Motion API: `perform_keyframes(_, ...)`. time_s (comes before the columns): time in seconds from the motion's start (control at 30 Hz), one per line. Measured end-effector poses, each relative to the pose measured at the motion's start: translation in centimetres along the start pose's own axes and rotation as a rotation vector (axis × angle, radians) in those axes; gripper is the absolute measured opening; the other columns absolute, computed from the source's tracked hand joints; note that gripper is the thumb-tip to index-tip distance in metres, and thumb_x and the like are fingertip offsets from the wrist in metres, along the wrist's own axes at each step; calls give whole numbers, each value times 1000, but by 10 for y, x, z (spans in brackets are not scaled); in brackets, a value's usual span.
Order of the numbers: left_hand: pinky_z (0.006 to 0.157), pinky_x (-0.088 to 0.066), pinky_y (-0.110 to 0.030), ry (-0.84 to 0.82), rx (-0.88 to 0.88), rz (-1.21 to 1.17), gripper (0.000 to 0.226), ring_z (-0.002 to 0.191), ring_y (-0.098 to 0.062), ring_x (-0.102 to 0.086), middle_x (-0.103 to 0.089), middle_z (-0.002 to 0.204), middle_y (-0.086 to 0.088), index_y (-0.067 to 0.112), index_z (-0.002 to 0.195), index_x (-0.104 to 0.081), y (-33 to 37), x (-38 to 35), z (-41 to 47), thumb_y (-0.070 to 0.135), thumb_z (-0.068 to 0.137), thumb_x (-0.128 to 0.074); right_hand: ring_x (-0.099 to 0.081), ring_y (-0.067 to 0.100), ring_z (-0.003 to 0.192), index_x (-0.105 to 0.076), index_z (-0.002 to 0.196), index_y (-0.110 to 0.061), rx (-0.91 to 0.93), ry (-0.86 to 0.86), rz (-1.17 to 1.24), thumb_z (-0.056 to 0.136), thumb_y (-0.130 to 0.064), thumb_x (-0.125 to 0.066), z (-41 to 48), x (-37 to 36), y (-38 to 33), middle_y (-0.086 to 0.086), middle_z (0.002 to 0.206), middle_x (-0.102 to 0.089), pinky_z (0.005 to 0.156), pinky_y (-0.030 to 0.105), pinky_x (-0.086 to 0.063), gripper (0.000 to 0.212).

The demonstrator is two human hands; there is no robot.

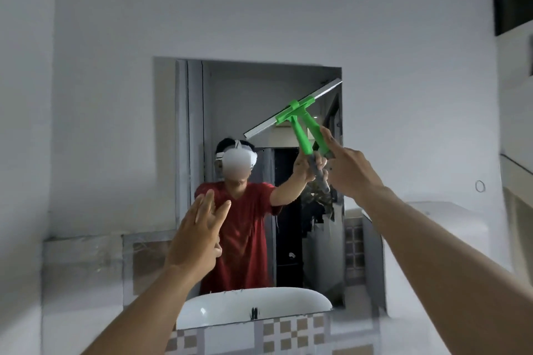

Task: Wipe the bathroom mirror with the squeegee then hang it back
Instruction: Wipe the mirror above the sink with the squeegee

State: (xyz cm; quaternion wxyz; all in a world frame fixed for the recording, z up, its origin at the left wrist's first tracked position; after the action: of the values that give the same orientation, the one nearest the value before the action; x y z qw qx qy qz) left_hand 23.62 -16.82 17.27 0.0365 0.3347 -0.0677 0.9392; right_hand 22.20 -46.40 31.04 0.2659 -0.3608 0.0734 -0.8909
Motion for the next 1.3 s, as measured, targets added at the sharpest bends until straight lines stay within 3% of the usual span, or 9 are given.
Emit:
perform_keyframes(0.13, 117, -36, -52, 32, -56, -14, 109, 153, -41, -18, -21, 165, -23, 20, 158, -29, -2, -2, -4, 18, 68, -90, -66, 33, 75, 2, 156, -47, -74, -23, 133, 93, -1, -47, -22, -34, -5, 15, 97, -66, 70, 51, -60, 93)
perform_keyframes(0.4, 110, -46, -52, 38, -46, -82, 96, 151, -41, -23, -23, 164, -21, 13, 156, -31, -13, -22, -33, 12, 75, -83, -57, 18, 63, 4, 157, -43, -255, 22, 490, 96, -4, -43, -66, -90, -33, 2, 75, -61, 60, 40, -51, 86)
perform_keyframes(0.57, 113, -44, -49, 16, -47, -56, 103, 155, -38, -13, -10, 168, -19, 17, 161, -17, -16, -27, -37, 17, 80, -80, -56, 12, 55, 10, 155, -47, -312, 63, 697, 101, -14, -43, -75, -128, -62, 3, 78, -65, 52, 33, -49, 82)
perform_keyframes(0.67, 114, -43, -48, -8, -38, -53, 101, 156, -34, -8, -4, 170, -15, 19, 162, -13, -20, -29, -42, 23, 84, -77, -67, 19, 69, 14, 151, -52, -311, 74, 775, 102, -16, -42, -75, -143, -79, 7, 92, -67, 59, 35, -56, 83)
perform_keyframes(0.73, 116, -41, -46, -22, -23, -61, 100, 157, -32, -5, -1, 170, -12, 22, 162, -10, -24, -32, -47, 25, 86, -75, -70, 27, 85, 17, 146, -59, -258, 62, 734, 101, -18, -41, -76, -152, -93, 18, 115, -64, 71, 42, -61, 84)
perform_keyframes(0.87, 122, -26, -41, -21, -22, -55, 101, 157, -28, 4, 10, 170, -8, 27, 162, 1, -24, -34, -51, 24, 90, -71, -64, 28, 105, 6, 155, -47, -52, 23, 549, 100, -10, -45, -82, -158, -127, 14, 147, -46, 76, 43, -60, 84)
perform_keyframes(1.03, 118, -24, -38, -10, -4, -31, 93, 155, -29, -5, -2, 169, -11, 21, 162, -9, -21, -35, -57, 25, 92, -70, -62, 33, 108, 3, 156, -44, 35, 28, 351, 96, -9, -45, -81, -153, -133, 12, 142, -47, 63, 43, -59, 84)
perform_keyframes(1.17, 111, -42, -41, 36, -4, 1, 82, 153, -34, -22, -21, 167, -16, 12, 158, -29, -23, -38, -61, 29, 89, -72, -65, 34, 106, 5, 154, -48, 161, -45, 73, 85, -4, -48, -77, -151, -137, 14, 145, -52, 54, 35, -52, 98)
perform_keyframes(1.3, 123, -28, -47, -48, -65, 68, 77, 157, -32, 2, -4, 170, -14, 11, 161, -8, -27, -59, -58, 37, 101, -49, -63, 35, 107, -16, 155, -42, 201, -3, -136, 85, -2, -49, -71, -121, -122, 8, 126, -60, 65, 40, -55, 87)
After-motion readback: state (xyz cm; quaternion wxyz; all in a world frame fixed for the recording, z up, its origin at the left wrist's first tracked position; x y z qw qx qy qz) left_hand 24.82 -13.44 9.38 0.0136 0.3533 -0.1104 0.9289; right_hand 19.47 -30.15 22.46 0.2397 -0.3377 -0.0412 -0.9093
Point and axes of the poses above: each hand's wrist, its own z-axis towards the middle knuckle, its own x-axis out of the back of the hand, y = z × x, the point moved 10 cm from there along z, towards the middle knuckle
